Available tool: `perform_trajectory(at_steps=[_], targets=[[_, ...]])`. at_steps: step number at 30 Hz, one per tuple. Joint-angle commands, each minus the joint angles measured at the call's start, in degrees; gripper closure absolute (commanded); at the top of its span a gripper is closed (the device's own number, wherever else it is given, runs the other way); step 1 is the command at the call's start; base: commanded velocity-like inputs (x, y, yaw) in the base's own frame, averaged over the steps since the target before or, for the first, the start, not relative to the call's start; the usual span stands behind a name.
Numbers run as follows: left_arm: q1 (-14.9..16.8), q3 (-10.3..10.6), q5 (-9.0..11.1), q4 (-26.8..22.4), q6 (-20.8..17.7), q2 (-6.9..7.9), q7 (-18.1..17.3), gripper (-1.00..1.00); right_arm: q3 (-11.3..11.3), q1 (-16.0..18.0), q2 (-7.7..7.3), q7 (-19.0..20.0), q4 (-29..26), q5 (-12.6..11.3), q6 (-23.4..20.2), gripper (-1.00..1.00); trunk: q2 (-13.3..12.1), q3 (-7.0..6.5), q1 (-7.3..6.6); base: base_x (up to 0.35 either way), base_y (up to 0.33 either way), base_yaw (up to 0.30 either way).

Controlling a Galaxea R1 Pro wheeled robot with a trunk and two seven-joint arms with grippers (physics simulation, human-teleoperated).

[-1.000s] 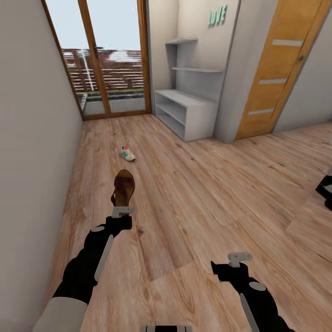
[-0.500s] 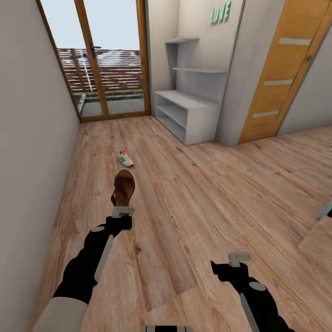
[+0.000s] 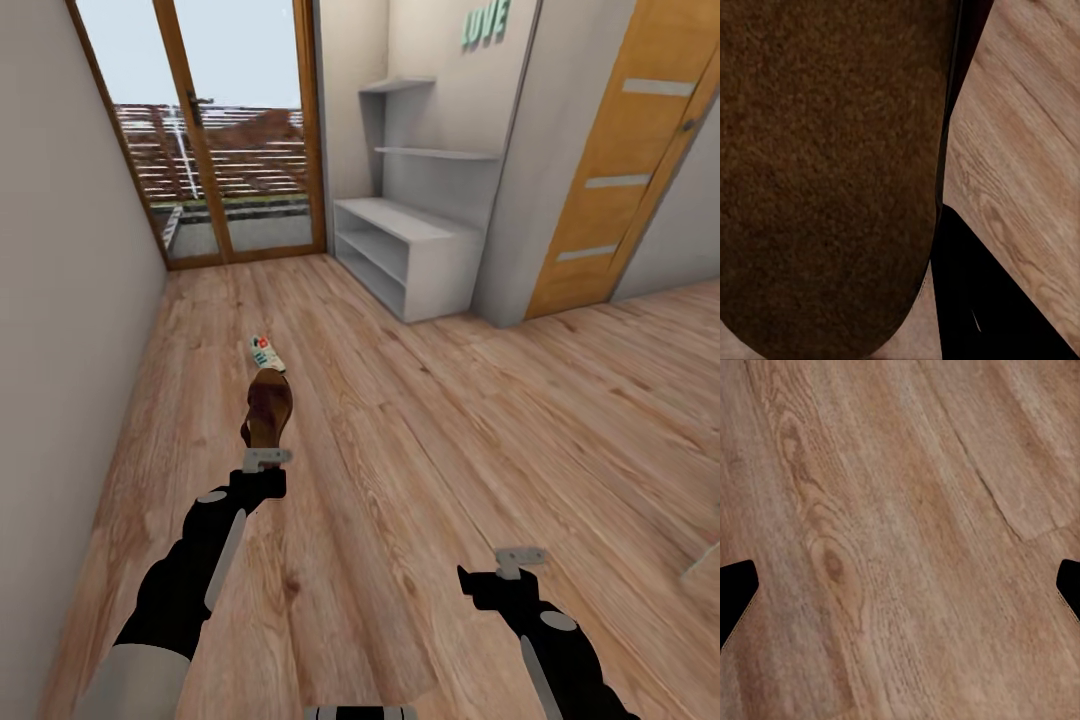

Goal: Pick up the two gym shoes and the two sandals from the corridor floor and place them onto the hallstand (shoe rack) in the corridor, making sure they are on the rack and not on the floor. Arrange them so the two gym shoes are next to each other and the two sandals are next to each other.

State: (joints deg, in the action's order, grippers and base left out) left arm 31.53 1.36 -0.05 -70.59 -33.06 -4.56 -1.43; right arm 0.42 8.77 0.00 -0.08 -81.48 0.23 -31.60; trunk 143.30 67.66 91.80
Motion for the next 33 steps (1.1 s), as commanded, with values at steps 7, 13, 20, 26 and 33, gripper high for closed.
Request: perform_trajectory(at_steps=[7,13,20,26,33], targets=[[0.0,0.0,-0.2,-0.1,-0.3,-0.01,-0.3,1.0,0.0,0.0,0.0,0.0,-0.1,0.0,-0.3,-1.0,0.0,0.05,0.02,0.344,0.0,0.0],[0.0,0.0,-0.2,-0.1,-0.3,-0.01,-0.3,1.0,0.0,0.0,0.0,0.0,-0.1,0.0,-0.3,-1.0,0.0,0.05,0.02,0.344,0.0,0.0],[0.0,0.0,-0.2,-0.1,-0.3,-0.01,-0.3,1.0,0.0,0.0,0.0,0.0,-0.1,0.0,-0.3,-1.0,0.0,0.05,0.02,0.344,0.0,0.0],[0.0,0.0,-0.2,-0.1,-0.3,-0.01,-0.3,1.0,0.0,0.0,0.0,0.0,-0.1,0.0,-0.3,-1.0,0.0,-0.22,0.02,0.344,0.0,0.0],[0.0,0.0,-0.2,-0.1,-0.3,-0.01,-0.3,1.0,0.0,0.0,0.0,0.0,-0.1,0.0,-0.3,-1.0,0.0,-0.57,0.02,0.344,0.0,0.0]])
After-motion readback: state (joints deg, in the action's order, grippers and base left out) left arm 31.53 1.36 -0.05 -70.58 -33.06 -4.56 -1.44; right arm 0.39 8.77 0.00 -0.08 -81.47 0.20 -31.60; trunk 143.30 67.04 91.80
